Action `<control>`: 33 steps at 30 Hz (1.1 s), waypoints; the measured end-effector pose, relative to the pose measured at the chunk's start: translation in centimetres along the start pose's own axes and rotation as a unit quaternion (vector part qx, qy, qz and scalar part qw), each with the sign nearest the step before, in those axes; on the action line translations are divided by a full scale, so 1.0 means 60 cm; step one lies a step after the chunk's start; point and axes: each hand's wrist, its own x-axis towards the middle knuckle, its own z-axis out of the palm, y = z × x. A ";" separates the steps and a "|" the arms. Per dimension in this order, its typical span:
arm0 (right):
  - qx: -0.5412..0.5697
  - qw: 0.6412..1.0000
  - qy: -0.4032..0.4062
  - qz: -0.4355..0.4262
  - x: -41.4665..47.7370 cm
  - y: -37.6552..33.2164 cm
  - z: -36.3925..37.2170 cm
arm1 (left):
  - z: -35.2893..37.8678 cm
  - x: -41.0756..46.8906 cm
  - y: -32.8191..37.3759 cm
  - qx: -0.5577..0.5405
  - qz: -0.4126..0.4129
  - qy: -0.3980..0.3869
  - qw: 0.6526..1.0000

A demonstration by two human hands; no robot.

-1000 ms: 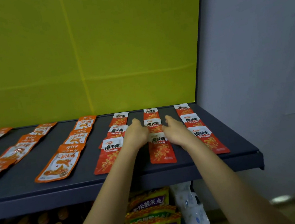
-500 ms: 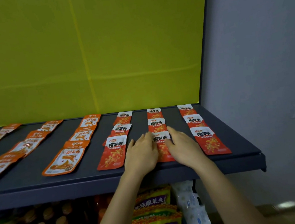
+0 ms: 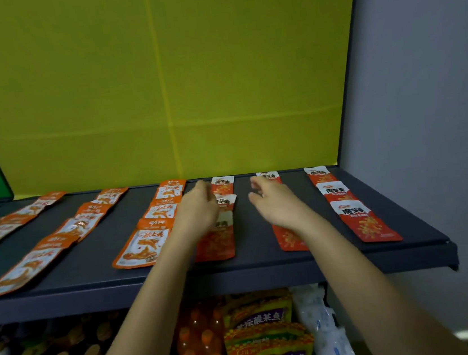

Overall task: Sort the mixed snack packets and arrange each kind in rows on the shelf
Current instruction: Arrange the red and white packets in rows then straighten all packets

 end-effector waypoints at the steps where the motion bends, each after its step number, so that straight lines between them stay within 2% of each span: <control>1: -0.006 0.999 -0.027 0.017 0.011 -0.015 0.008 | -0.006 0.008 -0.005 0.007 -0.020 -0.038 0.999; 4: -0.023 0.991 -0.100 0.085 0.042 -0.043 0.040 | -0.001 0.028 -0.017 0.033 -0.058 -0.160 0.985; 6: -0.018 0.987 -0.117 0.110 0.053 -0.043 0.063 | 0.014 0.030 -0.026 0.067 -0.050 -0.202 0.976; 10: -0.015 0.990 -0.066 0.126 0.050 -0.037 0.101 | 0.032 0.025 -0.053 0.068 -0.011 -0.133 0.989; 14: -0.055 0.993 -0.009 0.103 0.039 -0.035 0.113 | 0.041 0.022 -0.058 0.046 0.012 -0.124 0.991; 21: -0.077 0.993 -0.004 0.091 0.038 -0.032 0.114 | 0.042 0.018 -0.059 0.038 0.013 -0.115 0.993; 28: -0.001 0.994 0.031 0.105 0.035 -0.025 0.112 | 0.031 0.009 -0.052 0.006 -0.015 -0.079 0.997; 33: 0.023 0.994 0.034 0.101 0.035 -0.025 0.107 | 0.025 0.000 -0.050 0.012 -0.014 -0.094 0.995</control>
